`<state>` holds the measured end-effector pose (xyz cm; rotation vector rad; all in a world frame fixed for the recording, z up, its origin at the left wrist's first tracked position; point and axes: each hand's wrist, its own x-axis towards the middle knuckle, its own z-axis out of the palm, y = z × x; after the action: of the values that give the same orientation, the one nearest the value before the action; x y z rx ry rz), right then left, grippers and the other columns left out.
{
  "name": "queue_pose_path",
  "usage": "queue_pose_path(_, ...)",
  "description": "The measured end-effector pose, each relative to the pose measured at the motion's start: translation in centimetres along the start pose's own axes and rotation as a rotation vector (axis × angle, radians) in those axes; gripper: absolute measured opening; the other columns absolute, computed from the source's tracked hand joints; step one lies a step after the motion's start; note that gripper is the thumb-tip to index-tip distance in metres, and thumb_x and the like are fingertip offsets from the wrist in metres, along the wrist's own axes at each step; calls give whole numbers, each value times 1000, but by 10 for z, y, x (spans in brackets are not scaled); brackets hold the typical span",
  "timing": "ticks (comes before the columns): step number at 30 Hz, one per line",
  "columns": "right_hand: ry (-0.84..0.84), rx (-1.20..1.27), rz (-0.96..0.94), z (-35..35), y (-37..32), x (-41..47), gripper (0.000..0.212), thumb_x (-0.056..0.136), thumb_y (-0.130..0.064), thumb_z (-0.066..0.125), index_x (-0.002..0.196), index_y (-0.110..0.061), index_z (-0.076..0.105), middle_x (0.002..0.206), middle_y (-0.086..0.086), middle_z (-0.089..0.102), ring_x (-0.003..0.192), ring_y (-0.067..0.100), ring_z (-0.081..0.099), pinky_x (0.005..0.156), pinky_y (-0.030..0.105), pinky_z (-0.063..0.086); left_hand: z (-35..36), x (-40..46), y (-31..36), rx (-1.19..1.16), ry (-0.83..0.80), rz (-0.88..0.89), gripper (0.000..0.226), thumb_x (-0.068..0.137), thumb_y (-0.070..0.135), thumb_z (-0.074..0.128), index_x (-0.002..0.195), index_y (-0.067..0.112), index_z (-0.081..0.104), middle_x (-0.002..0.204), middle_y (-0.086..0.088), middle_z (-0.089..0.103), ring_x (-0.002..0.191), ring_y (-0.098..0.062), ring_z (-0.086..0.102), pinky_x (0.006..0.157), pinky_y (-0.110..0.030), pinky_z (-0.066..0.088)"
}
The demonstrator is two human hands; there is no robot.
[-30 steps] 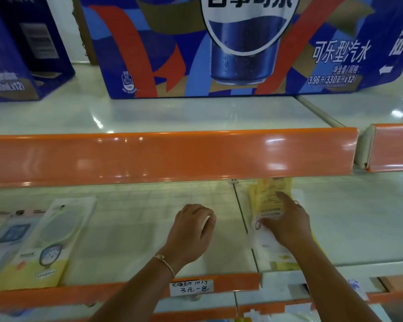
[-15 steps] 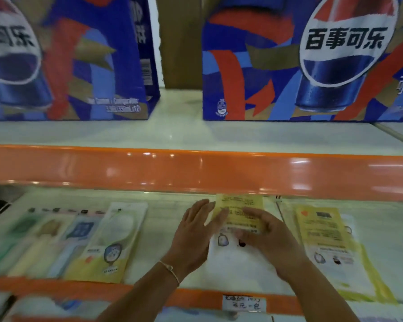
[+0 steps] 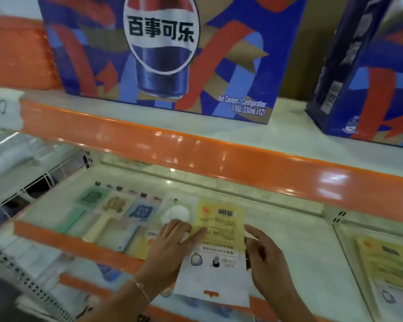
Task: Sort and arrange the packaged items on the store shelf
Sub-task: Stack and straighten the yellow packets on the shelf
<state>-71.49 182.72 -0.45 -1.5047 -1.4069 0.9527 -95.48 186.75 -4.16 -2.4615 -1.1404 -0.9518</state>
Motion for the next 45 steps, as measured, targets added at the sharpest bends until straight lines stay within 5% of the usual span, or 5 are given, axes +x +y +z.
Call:
queue_pose_path(9, 52, -324, -532, 50, 18, -7, 76, 67, -18, 89, 130, -40, 55, 148, -6, 42, 133, 3, 45, 95, 13, 46, -10, -12, -50, -200, -84, 93, 40, 81, 15, 60, 119, 23, 55, 95, 6, 44, 82, -13, 49, 62, -25, 52)
queue_pose_path(15, 205, -249, -372, 60, -12, -17, 4, 84, -39, 66, 88, -37, 67, 82, -9, 66, 74, -1, 61, 61, 5, 42, -44, 0, -39, -694, -202, -239, 36, 92, 51, 52, 95, 21, 74, 88, 11, 64, 79, -2, 60, 65, -25, 52)
queue_pose_path(19, 116, -170, -195, 55, -23, -20, 53, 84, -65, 55, 74, -14, 69, 57, 6, 58, 49, 10, 46, 48, 20, 34, -52, 17, -42, -848, -214, -321, 50, 90, 49, 61, 62, 7, 57, 61, 10, 56, 53, -6, 57, 48, -29, 46)
queue_pose_path(33, -194, 218, 191, 49, -27, -16, 68, 71, -63, 75, 91, 1, 68, 94, 39, 61, 73, 27, 58, 69, 41, 46, -43, 8, -38, -1541, -528, -975, 37, 84, 31, 62, 74, -4, 62, 60, -14, 48, 49, -21, 44, 47, -26, 41)
queue_pose_path(45, 10, 331, 423, 57, -16, -10, 20, 94, -13, 62, 88, 0, 75, 89, 27, 73, 85, 46, 71, 82, 63, 55, -32, 2, -32, -968, -466, -851, 43, 99, 34, 49, 62, 14, 55, 50, 5, 38, 43, -9, 31, 45, -21, 26)
